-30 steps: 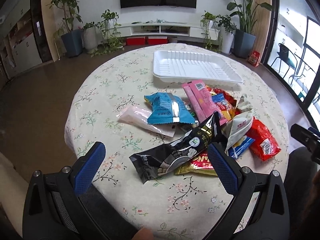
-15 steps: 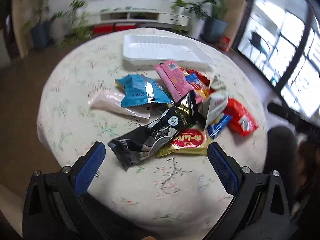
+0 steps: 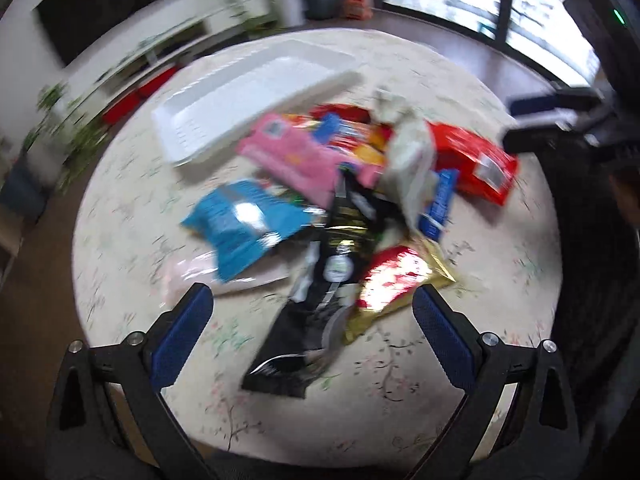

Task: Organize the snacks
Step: 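Grasp the black snack bag with the left tool while the right tool grasps the red chip bag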

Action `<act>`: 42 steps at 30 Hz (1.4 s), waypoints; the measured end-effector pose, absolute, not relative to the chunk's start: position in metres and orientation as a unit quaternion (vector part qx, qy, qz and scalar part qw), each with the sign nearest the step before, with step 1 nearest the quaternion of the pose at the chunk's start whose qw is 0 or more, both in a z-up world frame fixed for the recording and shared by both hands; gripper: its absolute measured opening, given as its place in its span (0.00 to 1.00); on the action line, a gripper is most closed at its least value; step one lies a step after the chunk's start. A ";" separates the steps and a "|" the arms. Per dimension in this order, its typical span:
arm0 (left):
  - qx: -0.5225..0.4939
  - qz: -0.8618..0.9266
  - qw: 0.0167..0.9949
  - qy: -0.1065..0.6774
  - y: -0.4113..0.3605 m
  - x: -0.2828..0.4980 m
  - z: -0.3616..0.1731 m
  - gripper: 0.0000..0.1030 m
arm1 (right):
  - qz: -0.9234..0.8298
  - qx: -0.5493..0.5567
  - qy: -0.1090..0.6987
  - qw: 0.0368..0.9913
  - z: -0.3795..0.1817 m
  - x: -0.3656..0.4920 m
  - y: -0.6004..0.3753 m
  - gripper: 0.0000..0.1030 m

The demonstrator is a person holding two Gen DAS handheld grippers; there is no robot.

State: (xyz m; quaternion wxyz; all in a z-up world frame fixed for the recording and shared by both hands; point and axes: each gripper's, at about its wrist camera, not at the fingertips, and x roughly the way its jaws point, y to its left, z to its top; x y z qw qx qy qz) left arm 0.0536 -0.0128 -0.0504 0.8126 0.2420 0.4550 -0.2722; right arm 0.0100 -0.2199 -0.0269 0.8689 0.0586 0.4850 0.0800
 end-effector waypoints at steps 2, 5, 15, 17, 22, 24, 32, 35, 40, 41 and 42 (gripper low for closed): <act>0.268 -0.283 0.792 0.469 -0.023 0.057 -0.063 0.80 | 0.095 0.054 0.498 0.860 -0.031 0.013 -0.218 0.73; 0.276 -0.297 0.771 0.491 -0.031 0.064 -0.079 0.66 | 0.117 0.044 0.512 0.850 -0.034 0.016 -0.215 0.67; 0.222 -0.331 0.753 0.524 -0.023 0.088 -0.076 0.63 | 0.127 0.031 0.558 0.819 -0.054 0.037 -0.205 0.66; 0.206 -0.339 0.749 0.530 -0.015 0.090 -0.073 0.63 | 0.127 0.034 0.567 0.813 -0.059 0.041 -0.205 0.66; 0.198 -0.343 0.742 0.541 -0.011 0.094 -0.075 0.53 | 0.129 0.038 0.584 0.801 -0.071 0.045 -0.203 0.66; 0.190 -0.341 0.746 0.540 -0.011 0.095 -0.071 0.45 | 0.128 0.038 0.584 0.801 -0.072 0.046 -0.203 0.66; 0.198 -0.326 0.746 0.546 -0.017 0.103 -0.075 0.41 | 0.132 0.027 0.588 0.798 -0.080 0.054 -0.200 0.60; 0.205 -0.322 0.742 0.552 -0.020 0.104 -0.075 0.41 | 0.135 0.025 0.586 0.799 -0.080 0.055 -0.200 0.55; 0.219 -0.315 0.739 0.554 -0.026 0.103 -0.074 0.41 | 0.138 0.042 0.583 0.800 -0.076 0.051 -0.205 0.43; 0.219 -0.314 0.739 0.554 -0.027 0.102 -0.074 0.38 | 0.139 0.046 0.583 0.799 -0.075 0.049 -0.208 0.41; 0.215 -0.316 0.739 0.555 -0.027 0.102 -0.074 0.30 | 0.140 0.049 0.582 0.800 -0.074 0.047 -0.209 0.39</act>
